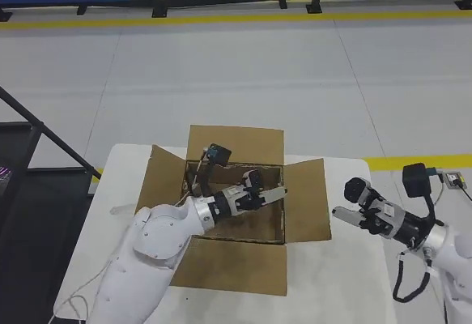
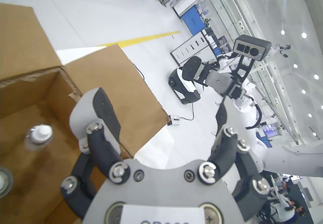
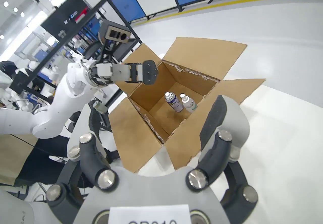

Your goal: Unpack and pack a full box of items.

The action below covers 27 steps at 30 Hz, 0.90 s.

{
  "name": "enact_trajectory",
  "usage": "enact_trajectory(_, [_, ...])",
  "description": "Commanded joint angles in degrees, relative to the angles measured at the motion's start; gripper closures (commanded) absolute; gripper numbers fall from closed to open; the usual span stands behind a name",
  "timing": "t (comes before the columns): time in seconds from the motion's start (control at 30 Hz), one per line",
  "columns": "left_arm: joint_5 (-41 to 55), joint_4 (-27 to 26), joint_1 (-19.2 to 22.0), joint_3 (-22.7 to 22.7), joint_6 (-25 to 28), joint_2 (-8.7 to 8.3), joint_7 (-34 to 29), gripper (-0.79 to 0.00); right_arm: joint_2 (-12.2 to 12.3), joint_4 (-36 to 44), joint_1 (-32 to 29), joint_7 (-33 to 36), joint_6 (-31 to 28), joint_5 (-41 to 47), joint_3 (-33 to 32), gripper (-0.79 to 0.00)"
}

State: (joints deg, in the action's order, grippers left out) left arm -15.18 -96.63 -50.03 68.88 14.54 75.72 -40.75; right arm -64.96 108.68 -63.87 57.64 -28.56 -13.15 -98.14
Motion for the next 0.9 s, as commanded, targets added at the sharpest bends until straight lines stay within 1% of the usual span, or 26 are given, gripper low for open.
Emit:
enact_trajectory(0.0, [-1.0, -4.9, -3.6, 5.6, -0.4, -0.96, -0.7, -0.785, 0.2, -0.7, 4.8, 3.3, 1.8, -2.6, 3.6, -0.785])
enact_trajectory(0.07, [-1.9, -9.0, -6.8, 10.8, -0.8, -1.83, -1.4, -0.785, 0.3, -2.6, 9.8, 6.7, 3.9, -4.2, 8.2, -0.785])
enact_trajectory(0.13, [-2.5, -12.4, -9.6, 15.3, -0.8, -2.52, -1.9, -0.785, 0.2, -5.2, 14.8, 9.7, 4.7, -5.0, 12.8, -0.785])
enact_trajectory(0.17, [-2.5, -14.5, -11.5, 18.5, -0.8, -2.91, -1.7, -0.785, 0.0, -7.4, 18.1, 11.7, 5.8, -6.4, 16.4, -0.785])
enact_trajectory(0.2, [-2.3, -15.3, -12.5, 19.9, -0.8, -3.08, -1.8, -0.785, -0.1, -8.5, 19.9, 12.2, 6.4, -6.8, 18.1, -0.785])
enact_trajectory(0.27, [-1.4, -17.4, -15.3, 24.6, -0.5, -3.6, -1.5, -0.785, -0.7, -12.8, 25.5, 14.6, 7.8, -8.2, 24.6, -0.785])
enact_trajectory(0.33, [-0.7, -18.5, -17.2, 27.7, -0.4, -3.89, -1.0, -0.785, -1.4, -16.4, 29.4, 16.0, 8.6, -9.0, 29.5, -0.785])
enact_trajectory(0.47, [1.6, -18.8, -21.1, 34.1, 0.1, -4.48, -0.1, -0.785, -3.6, -24.7, 38.2, 17.0, 11.6, -11.2, 40.3, -0.785])
enact_trajectory(0.6, [4.6, -16.4, -23.9, 38.4, 0.8, -4.92, 0.8, -0.785, -6.6, -34.1, 45.1, 16.6, 13.6, -12.8, 50.3, -0.785])
enact_trajectory(0.73, [6.7, -14.6, -25.3, 39.9, 0.4, -5.17, 1.5, -0.785, -9.2, -41.0, 49.3, 16.0, 15.5, -14.0, 56.9, -0.785])
enact_trajectory(0.87, [6.8, -14.6, -25.3, 39.9, 0.3, -5.19, 1.6, -0.785, -11.9, -47.2, 52.0, 15.1, 17.4, -15.0, 62.3, -0.785])
